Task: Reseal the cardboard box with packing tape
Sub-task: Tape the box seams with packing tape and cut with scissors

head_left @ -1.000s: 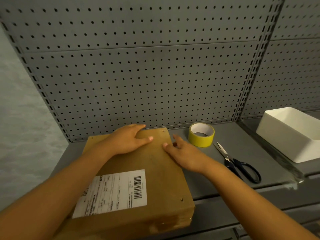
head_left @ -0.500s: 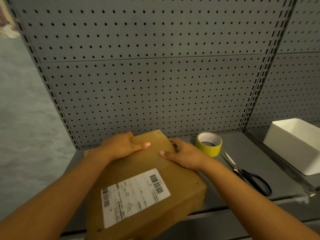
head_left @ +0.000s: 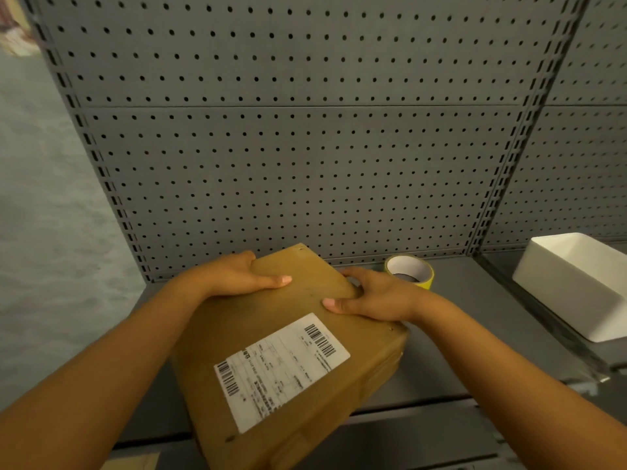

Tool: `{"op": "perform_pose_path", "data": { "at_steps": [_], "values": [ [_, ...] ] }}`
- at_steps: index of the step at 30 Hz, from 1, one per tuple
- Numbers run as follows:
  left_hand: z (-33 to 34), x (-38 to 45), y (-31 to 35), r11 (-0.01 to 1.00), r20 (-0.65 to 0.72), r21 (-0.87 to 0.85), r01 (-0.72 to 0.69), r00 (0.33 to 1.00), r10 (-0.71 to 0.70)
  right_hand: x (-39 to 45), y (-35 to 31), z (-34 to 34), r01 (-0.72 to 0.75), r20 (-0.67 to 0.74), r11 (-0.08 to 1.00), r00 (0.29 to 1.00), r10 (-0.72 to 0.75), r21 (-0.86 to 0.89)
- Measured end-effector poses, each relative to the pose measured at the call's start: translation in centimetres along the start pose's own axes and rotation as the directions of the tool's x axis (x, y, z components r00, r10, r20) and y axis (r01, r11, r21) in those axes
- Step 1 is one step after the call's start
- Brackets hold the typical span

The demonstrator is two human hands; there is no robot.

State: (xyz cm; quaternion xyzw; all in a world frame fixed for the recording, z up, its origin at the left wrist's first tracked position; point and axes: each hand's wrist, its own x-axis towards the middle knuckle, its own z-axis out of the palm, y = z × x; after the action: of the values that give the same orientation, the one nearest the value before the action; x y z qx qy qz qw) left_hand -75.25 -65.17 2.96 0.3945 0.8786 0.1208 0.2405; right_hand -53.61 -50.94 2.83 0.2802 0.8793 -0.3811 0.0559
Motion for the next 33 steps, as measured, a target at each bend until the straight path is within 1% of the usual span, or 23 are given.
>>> {"op": "perform_pose_path", "data": {
  "at_steps": [2, 3, 6, 8, 10, 12, 14, 17, 19, 21, 23, 26, 28, 31, 33],
  "values": [
    [-0.9, -0.7, -0.6, 1.0, 0.078, -0.026, 0.006, 0.997, -0.004, 0.7, 0.1, -0.1, -0.007, -0.058, 1.0, 0.998, 0.008, 0.014],
    [-1.1, -1.0, -0.9, 0.999, 0.079, -0.033, 0.011, 0.997, -0.008, 1.1, 0.1, -0.2, -0.004, -0.103, 1.0, 0.995, 0.004, 0.001],
    [-0.3, -1.5, -1.6, 0.993, -0.003, -0.113, 0.04, 0.999, -0.04, 1.9, 0.0, 0.1, 0.011, -0.275, 0.992, 0.96, -0.045, -0.126],
    [0.5, -1.8, -1.4, 0.985, -0.047, -0.163, 0.062, 0.996, -0.071, 1.7, 0.2, 0.3, -0.073, -0.382, 0.97, 0.924, -0.022, -0.233],
    [0.9, -1.9, -1.3, 0.979, -0.079, -0.188, 0.079, 0.992, -0.095, 1.1, 0.9, 0.4, -0.213, -0.435, 0.941, 0.897, 0.081, -0.264],
    [1.2, -2.0, -1.1, 0.977, -0.103, -0.196, 0.09, 0.988, -0.112, 0.4, 1.7, 0.6, -0.31, -0.426, 0.925, 0.884, 0.194, -0.222],
    [1.6, -2.2, -0.7, 0.977, -0.119, -0.194, 0.093, 0.986, -0.117, -0.1, 2.2, 0.7, -0.3, -0.397, 0.948, 0.887, 0.237, -0.103],
    [1.9, -2.6, -0.4, 0.971, -0.146, -0.208, 0.118, 0.978, -0.15, -0.6, 2.2, 0.9, -0.172, -0.4, 0.984, 0.9, 0.172, 0.036],
    [2.0, -3.2, -0.8, 0.963, -0.157, -0.23, 0.139, 0.971, -0.178, -0.5, 2.2, 1.0, -0.071, -0.402, 0.978, 0.904, 0.147, 0.199],
    [1.9, -3.8, -1.4, 0.958, -0.162, -0.244, 0.153, 0.967, -0.195, -0.3, 2.0, 1.4, -0.011, -0.361, 0.913, 0.917, 0.172, 0.408],
    [2.1, -4.4, -1.6, 0.956, -0.172, -0.237, 0.174, 0.961, -0.217, 0.3, 1.8, 2.0, 0.018, -0.287, 0.838, 0.943, 0.167, 0.546],
    [2.5, -5.2, -1.2, 0.978, -0.221, -0.132, 0.164, 0.956, -0.19, 1.1, 1.7, 2.7, 0.026, -0.199, 0.817, 0.974, 0.109, 0.576],
    [2.4, -6.3, -0.9, 0.982, -0.223, -0.052, 0.179, 0.957, -0.186, 1.2, 1.5, 2.6, 0.041, -0.181, 0.829, 0.981, 0.073, 0.558],
    [2.2, -7.1, -1.2, 0.975, -0.226, 0.012, 0.222, 0.95, -0.214, 1.3, 1.5, 2.5, 0.042, -0.142, 0.85, 0.989, 0.039, 0.525],
    [2.2, -6.9, -1.3, 0.968, -0.314, 0.085, 0.237, 0.928, -0.199, 1.3, 1.5, 2.8, 0.055, -0.125, 0.87, 0.992, 0.008, 0.49]
  ]
}}
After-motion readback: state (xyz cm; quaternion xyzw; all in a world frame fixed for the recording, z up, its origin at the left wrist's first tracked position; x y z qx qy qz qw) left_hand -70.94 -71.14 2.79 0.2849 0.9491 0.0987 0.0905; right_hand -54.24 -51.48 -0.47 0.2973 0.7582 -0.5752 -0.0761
